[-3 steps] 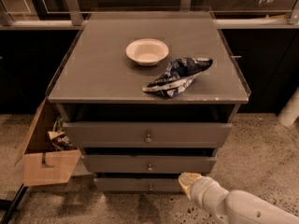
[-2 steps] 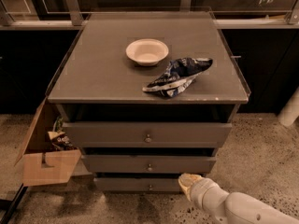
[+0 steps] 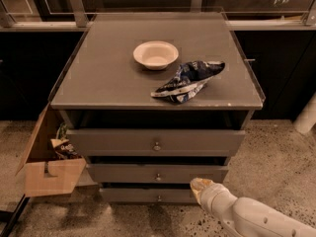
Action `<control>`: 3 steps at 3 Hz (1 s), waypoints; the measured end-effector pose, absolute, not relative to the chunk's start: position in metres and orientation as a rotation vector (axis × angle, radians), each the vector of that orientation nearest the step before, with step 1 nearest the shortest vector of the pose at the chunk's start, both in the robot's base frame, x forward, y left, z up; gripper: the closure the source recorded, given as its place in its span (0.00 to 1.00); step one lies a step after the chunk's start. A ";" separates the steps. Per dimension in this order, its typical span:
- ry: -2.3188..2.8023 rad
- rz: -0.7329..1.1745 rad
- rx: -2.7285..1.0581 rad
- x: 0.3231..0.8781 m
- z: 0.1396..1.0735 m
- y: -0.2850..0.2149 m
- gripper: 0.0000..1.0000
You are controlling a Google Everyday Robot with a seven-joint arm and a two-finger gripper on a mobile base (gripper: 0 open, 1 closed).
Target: Open middle drawer
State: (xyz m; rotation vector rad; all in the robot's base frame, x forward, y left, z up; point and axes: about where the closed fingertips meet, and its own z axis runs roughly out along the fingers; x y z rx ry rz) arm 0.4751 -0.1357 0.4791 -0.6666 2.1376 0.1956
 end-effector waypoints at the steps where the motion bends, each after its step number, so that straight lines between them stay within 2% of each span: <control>1: 2.138 0.175 -0.663 0.492 0.466 -0.141 1.00; 3: 2.137 0.133 -0.678 0.539 0.451 -0.156 1.00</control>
Offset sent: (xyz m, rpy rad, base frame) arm 0.0547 -0.0198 -0.0307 -0.0648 -0.0240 -0.0092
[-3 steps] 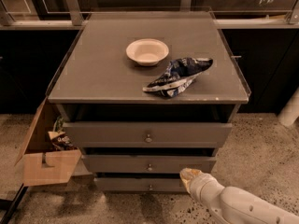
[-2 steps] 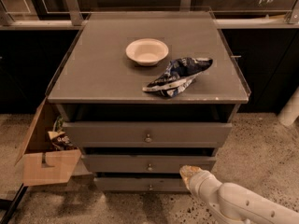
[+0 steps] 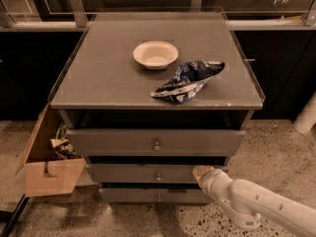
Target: Open middle drawer
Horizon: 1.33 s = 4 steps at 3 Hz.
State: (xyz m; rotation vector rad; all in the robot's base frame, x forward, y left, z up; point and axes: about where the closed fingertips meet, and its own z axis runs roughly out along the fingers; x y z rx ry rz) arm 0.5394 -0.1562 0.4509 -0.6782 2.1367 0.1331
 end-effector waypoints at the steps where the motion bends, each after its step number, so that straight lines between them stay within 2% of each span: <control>1: 2.141 0.091 -0.694 0.568 0.449 -0.163 1.00; 4: 2.148 0.041 -0.623 0.584 0.435 -0.163 1.00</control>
Offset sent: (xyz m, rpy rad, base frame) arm 0.0291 -0.0072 -0.0022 -0.0361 -0.0046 -0.0043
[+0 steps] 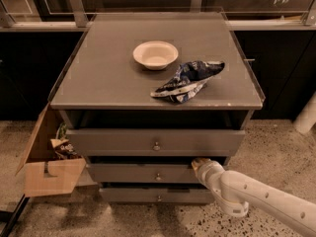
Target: Open middle drawer
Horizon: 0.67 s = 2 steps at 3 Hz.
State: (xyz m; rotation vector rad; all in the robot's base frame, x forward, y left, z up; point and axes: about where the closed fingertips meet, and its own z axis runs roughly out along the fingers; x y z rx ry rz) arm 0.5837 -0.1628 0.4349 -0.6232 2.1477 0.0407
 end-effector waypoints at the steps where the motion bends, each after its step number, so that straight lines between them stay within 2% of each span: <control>1: 2.126 -0.008 -0.599 0.603 0.433 -0.164 1.00; 2: 2.126 -0.008 -0.599 0.603 0.433 -0.164 1.00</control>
Offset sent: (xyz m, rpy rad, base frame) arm 0.0168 -0.0004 -0.0020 -0.0165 -0.0300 -0.0248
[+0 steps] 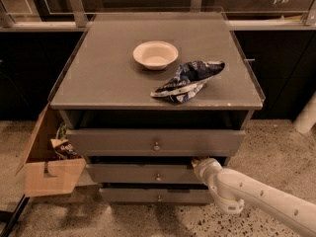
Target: Open middle drawer
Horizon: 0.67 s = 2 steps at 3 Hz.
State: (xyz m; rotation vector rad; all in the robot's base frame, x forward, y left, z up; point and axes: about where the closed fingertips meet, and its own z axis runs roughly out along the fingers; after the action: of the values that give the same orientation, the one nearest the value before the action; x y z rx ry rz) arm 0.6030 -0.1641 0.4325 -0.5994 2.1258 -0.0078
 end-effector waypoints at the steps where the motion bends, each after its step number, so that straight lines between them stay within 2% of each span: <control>1: 2.166 0.000 -0.733 0.600 0.422 -0.161 1.00; 2: 2.179 0.011 -0.787 0.599 0.424 -0.157 1.00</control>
Offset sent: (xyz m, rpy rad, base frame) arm -0.0129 -0.0116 -0.0421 -0.1798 0.2860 0.2629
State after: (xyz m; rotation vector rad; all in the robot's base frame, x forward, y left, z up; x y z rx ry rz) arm 0.5985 -0.1573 0.4237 -0.7870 2.1785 0.0108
